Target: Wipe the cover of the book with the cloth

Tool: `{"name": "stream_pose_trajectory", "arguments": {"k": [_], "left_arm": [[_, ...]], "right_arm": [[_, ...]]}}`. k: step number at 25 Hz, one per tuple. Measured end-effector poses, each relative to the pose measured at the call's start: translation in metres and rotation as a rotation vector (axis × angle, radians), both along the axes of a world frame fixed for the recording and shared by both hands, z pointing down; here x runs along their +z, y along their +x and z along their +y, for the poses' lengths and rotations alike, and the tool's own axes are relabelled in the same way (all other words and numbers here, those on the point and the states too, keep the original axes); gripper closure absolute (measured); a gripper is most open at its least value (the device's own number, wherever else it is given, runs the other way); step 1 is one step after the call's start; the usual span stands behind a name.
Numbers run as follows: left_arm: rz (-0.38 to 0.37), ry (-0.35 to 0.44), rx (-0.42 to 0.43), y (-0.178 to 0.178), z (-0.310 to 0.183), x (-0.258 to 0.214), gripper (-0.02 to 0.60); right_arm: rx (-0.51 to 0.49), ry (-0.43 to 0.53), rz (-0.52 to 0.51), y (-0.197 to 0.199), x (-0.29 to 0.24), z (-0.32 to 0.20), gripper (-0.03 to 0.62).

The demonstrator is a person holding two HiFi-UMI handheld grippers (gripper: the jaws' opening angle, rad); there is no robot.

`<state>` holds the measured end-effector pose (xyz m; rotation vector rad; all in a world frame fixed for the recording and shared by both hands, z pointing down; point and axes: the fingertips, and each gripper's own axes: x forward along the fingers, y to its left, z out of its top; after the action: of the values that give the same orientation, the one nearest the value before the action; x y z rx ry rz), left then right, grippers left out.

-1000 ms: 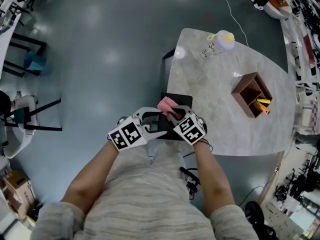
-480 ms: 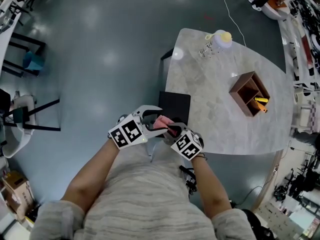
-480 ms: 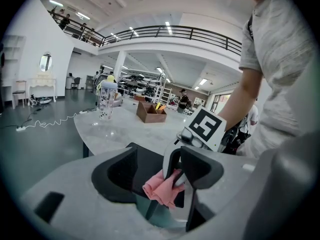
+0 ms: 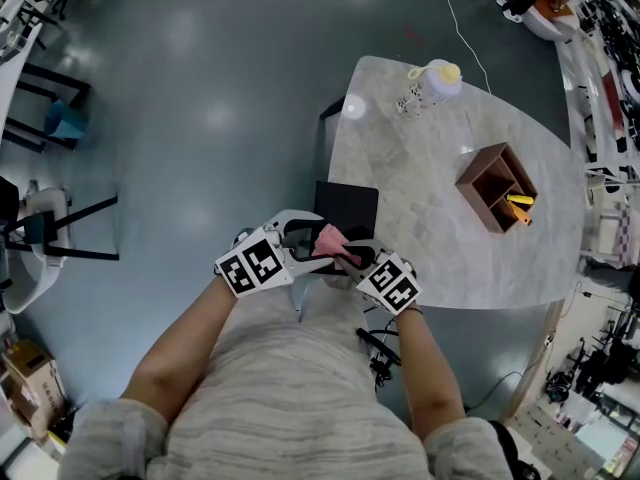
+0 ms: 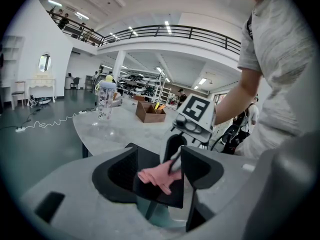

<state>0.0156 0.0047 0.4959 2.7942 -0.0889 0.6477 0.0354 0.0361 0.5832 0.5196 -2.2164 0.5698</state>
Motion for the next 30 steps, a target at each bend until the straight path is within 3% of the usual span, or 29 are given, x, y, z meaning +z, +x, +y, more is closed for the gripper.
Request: {"name": "stream_pose_trajectory", "arguments": {"k": [4, 9, 18, 30], "left_arm": [[-0.005, -0.002, -0.008, 0.000, -0.003, 0.000, 0.311], [-0.018, -0.009, -0.030, -0.008, -0.002, 0.003, 0.311], [-0.030, -0.028, -0.060, -0.012, 0.001, 0.009, 0.311], [-0.027, -0.037, -0.048, -0.002, 0.000, 0.012, 0.311]], "right_arm": [[0.188, 0.096, 0.039, 0.035, -0.004, -0.069, 0.537], [0.271, 0.172, 0.107, 0.057, 0.003, -0.117, 0.537], [0.157, 0.133, 0.174, 0.056, 0.022, -0.110, 0.537], [0.103, 0.047, 0.136, 0.046, 0.025, -0.022, 0.537]]}}
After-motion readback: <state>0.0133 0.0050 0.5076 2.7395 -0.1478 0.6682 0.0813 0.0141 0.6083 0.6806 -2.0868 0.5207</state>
